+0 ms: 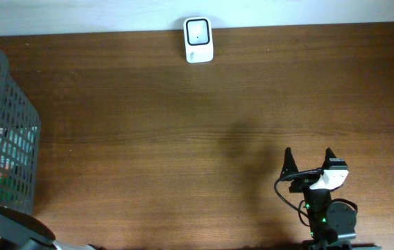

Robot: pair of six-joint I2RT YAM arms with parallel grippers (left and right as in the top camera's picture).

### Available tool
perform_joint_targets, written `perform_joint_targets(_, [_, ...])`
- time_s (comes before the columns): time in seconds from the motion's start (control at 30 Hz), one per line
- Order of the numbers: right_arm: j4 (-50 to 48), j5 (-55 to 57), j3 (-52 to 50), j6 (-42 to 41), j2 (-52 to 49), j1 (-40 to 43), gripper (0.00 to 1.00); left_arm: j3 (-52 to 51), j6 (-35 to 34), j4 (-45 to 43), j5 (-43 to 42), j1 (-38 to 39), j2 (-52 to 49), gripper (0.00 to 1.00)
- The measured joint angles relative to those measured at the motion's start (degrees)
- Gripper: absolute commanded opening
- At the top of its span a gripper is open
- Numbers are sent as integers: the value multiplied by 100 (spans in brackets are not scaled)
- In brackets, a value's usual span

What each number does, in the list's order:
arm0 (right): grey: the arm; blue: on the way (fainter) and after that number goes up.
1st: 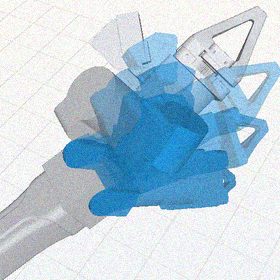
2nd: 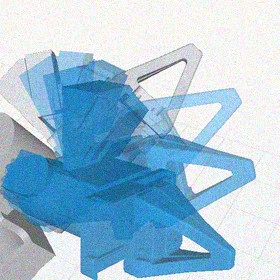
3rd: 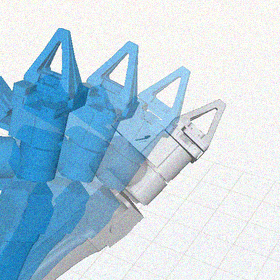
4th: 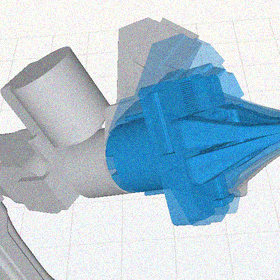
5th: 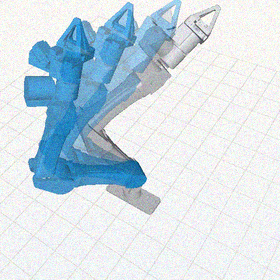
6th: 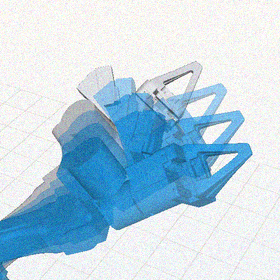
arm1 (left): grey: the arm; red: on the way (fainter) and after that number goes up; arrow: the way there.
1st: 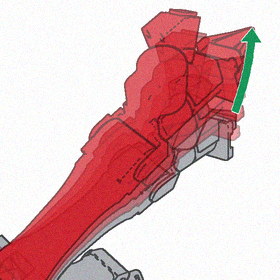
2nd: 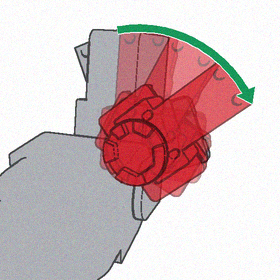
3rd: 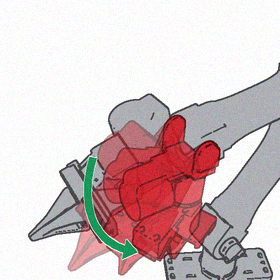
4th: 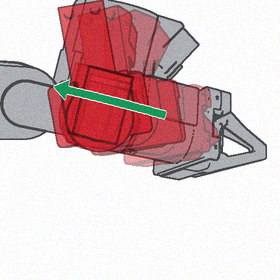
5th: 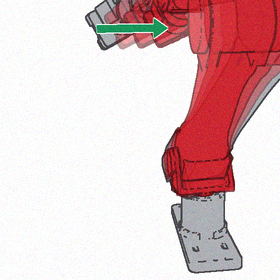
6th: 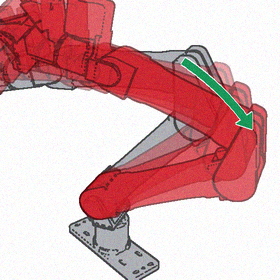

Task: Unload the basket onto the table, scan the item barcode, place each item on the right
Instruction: 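Reach the left gripper into the grey basket toward a green jar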

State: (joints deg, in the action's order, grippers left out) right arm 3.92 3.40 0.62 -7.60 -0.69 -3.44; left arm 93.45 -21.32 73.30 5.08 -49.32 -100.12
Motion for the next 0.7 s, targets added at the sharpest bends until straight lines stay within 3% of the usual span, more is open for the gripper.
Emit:
perform_joint_targets(0.27, [0, 0, 0, -2, 0, 0, 98, -1010, -81, -708, 236, -70, -17, 97])
perform_joint_targets(0.57, [0, -2, 0, 0, 0, 0, 98, -1388, -81, -1143, 299, -70, -20, 95])
perform_joint_targets(0.63, [-2, -2, 0, -2, 0, 0, 98, -1445, -81, -1211, 315, -70, -31, 89])
perform_joint_targets(0.7, [0, -2, 0, 0, 0, 0, 98, -1478, -83, -1237, 328, -68, -87, 69])
